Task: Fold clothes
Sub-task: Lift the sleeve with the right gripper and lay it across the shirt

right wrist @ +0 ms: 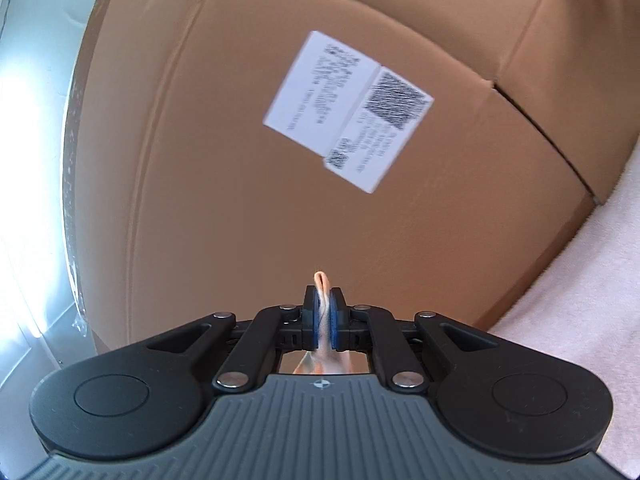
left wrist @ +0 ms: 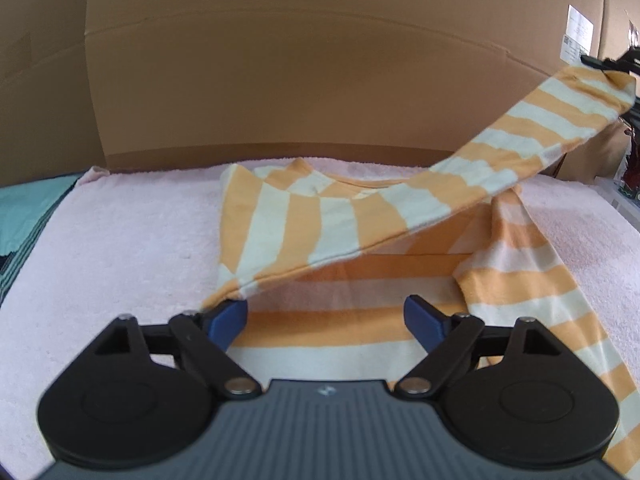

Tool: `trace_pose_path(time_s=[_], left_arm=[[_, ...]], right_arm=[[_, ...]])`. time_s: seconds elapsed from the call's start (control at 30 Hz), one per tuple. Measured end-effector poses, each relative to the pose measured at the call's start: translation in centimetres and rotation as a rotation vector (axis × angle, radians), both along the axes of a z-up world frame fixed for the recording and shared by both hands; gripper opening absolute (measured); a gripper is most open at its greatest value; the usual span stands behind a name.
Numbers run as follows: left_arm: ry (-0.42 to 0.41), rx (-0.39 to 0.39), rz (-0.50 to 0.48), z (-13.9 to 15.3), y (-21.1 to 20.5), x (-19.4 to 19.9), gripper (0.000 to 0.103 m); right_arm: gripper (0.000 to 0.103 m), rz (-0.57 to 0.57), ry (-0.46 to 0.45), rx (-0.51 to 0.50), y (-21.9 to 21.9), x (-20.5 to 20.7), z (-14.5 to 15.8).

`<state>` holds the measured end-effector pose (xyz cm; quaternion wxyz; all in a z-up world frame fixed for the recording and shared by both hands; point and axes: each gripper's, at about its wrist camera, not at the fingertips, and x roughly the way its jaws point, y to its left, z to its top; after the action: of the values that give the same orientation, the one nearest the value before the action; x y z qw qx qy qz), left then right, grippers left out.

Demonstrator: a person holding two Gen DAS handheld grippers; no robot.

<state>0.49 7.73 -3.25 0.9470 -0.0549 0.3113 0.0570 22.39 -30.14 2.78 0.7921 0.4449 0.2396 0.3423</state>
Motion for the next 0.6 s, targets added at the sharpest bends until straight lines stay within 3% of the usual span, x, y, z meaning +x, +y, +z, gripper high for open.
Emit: trace_pose_path(time_s=[0.13,0.23,0.37,0.43,0.6], left_arm=[[0.016,0.010,-0.028,-0.3,-0.5,0.1,0.095],[0.023,0.074,-0.062,-0.2,-1.7,0.1,0.096],[0.022,0.086,-0.092,0.6,-2.6,0.2,0.096],[-0.002,0.090,-0.095,0.9,-2.7,0.1,0.098],[0.048,0.077,-0.092,-0.2,-2.7,0.7,0.099]], right_arm=[[0.006,-0.020,0.068,-0.038,-0.5,0.2,-2.5],[0.006,-0.033,0.131,-0.017,-1.0,0.5,-4.0],[0.006,-0.058,0.074,0.052,-2.7,-0.8,-3.5],[0.006,-0.077,0.067,0.031,-3.8,-1.5,-3.3],[0.006,-0.118,0.132,0.017,-6.0,-2.3,-6.4]])
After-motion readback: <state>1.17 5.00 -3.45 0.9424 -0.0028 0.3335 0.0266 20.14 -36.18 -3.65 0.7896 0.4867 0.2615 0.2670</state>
